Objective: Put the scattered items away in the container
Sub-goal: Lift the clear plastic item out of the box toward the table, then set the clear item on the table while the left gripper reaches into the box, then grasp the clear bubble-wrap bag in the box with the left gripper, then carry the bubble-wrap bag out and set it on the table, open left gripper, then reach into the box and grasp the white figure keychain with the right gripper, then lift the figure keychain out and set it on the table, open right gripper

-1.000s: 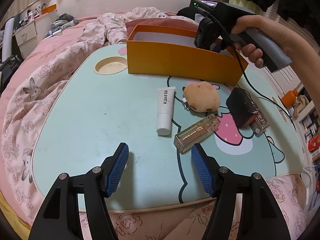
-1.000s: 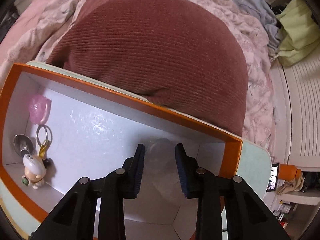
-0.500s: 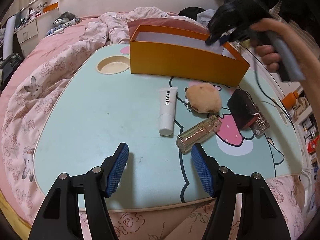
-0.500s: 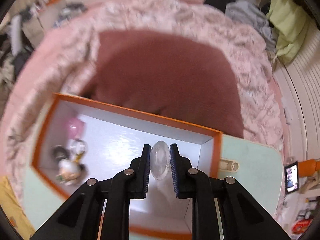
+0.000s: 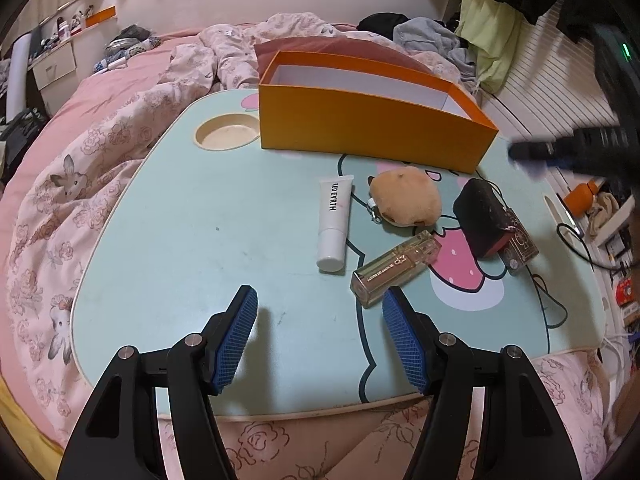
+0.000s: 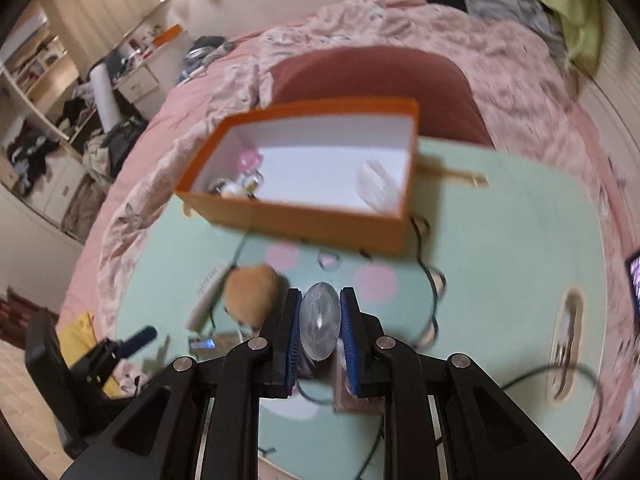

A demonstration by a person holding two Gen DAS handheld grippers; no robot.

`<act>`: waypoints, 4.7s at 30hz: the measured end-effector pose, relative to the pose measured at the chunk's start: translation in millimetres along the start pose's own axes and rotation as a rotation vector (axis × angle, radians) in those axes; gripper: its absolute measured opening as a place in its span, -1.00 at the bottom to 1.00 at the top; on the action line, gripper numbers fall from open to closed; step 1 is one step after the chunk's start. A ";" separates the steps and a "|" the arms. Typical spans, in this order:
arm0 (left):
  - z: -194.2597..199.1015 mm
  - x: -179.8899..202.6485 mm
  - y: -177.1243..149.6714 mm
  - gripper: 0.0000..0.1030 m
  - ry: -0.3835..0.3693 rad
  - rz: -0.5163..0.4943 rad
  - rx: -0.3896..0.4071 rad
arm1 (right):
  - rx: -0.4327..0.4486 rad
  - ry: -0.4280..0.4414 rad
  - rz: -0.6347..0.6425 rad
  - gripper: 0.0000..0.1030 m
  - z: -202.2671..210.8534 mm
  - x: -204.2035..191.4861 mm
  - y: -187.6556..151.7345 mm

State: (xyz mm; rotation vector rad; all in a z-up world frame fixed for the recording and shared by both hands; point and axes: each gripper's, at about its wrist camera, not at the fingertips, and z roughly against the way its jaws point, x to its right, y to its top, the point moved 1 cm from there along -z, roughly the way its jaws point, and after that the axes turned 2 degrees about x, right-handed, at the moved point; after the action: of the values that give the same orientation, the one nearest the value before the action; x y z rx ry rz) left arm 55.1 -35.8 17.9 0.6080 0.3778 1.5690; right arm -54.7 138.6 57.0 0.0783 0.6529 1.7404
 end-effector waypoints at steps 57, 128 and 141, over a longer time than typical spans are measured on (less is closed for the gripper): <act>-15.1 73.8 138.9 -0.31 -0.328 -0.083 -0.104 | 0.113 0.021 -0.168 -0.10 10.3 62.9 -67.5; -21.0 -17.1 -14.6 0.99 0.074 -0.068 0.058 | -0.385 -0.138 0.102 -0.58 -189.0 -102.3 134.2; -22.3 -17.4 -14.5 0.99 0.073 -0.069 0.059 | -0.307 -0.036 -0.021 -0.74 -141.9 -44.3 150.2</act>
State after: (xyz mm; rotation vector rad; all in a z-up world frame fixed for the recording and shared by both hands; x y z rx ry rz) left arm 53.9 -49.0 -11.0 0.5782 0.4960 1.5211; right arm -228.9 24.8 20.0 -0.1094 0.3530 1.7955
